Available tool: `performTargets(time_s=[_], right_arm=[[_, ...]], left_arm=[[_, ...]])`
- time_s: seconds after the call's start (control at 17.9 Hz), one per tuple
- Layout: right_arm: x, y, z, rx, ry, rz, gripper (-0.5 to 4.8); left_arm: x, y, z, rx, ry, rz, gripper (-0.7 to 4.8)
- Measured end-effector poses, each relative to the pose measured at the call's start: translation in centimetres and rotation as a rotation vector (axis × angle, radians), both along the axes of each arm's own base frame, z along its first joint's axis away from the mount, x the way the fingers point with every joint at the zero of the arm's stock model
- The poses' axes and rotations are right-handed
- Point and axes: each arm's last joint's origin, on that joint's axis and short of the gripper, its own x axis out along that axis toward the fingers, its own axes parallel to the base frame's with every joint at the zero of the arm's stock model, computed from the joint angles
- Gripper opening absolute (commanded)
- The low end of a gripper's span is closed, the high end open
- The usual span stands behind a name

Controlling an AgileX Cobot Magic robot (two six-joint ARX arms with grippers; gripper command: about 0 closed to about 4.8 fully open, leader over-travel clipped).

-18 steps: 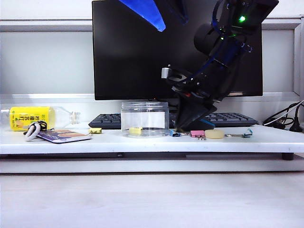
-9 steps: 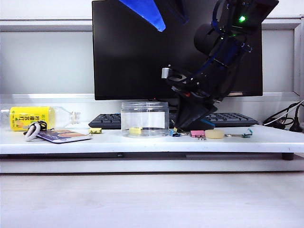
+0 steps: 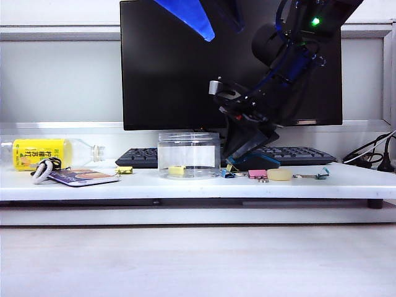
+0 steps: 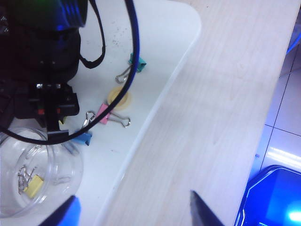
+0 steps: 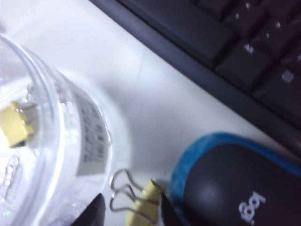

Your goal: Pick up the clips with the largest number of clips of the same color on the table and place them in a round transparent plastic box.

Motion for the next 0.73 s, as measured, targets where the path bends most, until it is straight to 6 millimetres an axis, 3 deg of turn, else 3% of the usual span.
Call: performTargets(time_s=[0.34, 0.56, 0.73], right_arm=[[0.2, 0.4, 0.2, 0.014, -0.032, 0.006, 1.49], [0.5, 0.5, -0.8, 0.007, -0.016, 0.006, 1.49], [0.5, 0.6, -1.2, 0.001, -0.008, 0.004, 0.89]], left_arm=[[0.0, 0.0, 0.0, -0.001, 0.0, 0.0, 3.13], [0.0, 0.0, 0.0, -0.001, -0.001, 0.0, 3.13], [0.0, 0.0, 0.0, -0.001, 0.0, 0.0, 3.13]])
